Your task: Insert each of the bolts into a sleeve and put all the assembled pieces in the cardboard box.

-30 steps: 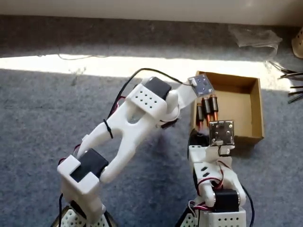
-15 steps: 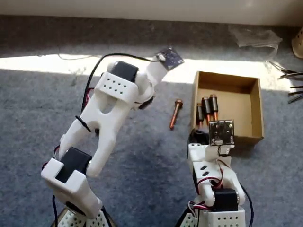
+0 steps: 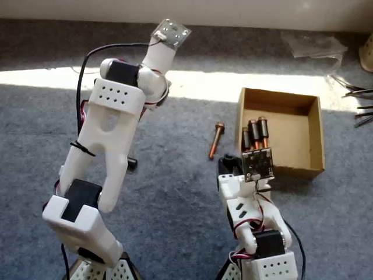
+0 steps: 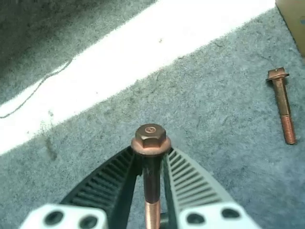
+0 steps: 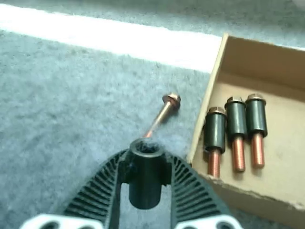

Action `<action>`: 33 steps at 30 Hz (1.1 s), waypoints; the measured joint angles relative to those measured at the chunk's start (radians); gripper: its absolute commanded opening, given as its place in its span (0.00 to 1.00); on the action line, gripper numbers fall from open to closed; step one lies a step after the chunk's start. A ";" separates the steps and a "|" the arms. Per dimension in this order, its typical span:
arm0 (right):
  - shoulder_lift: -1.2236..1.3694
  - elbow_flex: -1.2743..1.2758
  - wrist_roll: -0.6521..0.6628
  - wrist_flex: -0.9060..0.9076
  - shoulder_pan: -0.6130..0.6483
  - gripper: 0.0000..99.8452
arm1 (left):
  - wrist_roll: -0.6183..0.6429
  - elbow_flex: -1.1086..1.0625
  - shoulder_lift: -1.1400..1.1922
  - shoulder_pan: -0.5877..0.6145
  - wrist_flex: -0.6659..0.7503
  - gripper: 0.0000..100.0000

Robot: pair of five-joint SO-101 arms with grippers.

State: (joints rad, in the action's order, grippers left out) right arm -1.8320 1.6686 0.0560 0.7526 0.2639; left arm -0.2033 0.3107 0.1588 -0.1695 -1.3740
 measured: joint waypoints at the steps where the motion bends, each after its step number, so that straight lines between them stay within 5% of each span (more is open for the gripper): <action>1: 0.000 0.000 0.000 -0.015 0.000 0.00 | 0.008 0.002 -0.002 0.003 0.000 0.02; 11: 0.000 0.000 0.000 -0.107 0.086 0.00 | 0.015 -0.132 -0.331 0.003 0.012 0.02; 33: 0.000 0.000 0.000 -0.404 0.423 0.00 | 0.015 -0.919 -1.200 0.003 0.453 0.02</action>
State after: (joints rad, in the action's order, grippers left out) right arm -1.8320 1.6686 0.0560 0.3491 0.6874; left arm -0.1880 -0.6084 -1.0411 -0.1665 -0.9214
